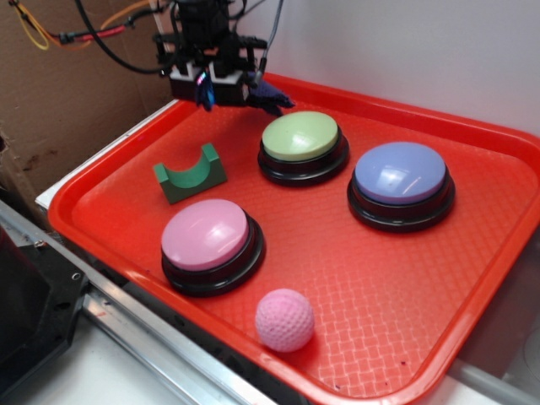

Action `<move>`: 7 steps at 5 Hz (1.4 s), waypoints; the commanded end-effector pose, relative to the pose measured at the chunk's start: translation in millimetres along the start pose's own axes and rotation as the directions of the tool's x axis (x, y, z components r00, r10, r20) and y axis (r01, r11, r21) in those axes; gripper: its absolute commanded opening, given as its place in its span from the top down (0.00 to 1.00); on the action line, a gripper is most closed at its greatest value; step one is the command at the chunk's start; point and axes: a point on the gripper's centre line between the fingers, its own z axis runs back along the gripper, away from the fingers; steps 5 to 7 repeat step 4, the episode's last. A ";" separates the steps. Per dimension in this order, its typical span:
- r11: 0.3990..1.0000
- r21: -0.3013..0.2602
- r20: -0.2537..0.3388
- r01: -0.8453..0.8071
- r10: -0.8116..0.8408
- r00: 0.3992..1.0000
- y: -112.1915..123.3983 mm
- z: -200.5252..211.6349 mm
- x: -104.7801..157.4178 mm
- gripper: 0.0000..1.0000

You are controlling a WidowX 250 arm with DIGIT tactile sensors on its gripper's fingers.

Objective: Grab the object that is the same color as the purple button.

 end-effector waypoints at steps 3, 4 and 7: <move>0.938 -0.109 0.136 0.328 -0.313 0.940 -20.8 107.7 -82.8 0.98; 0.935 -0.122 0.123 0.332 -0.318 0.940 -24.0 106.7 -88.4 1.00; 0.935 -0.122 0.123 0.332 -0.318 0.940 -24.0 106.7 -88.4 1.00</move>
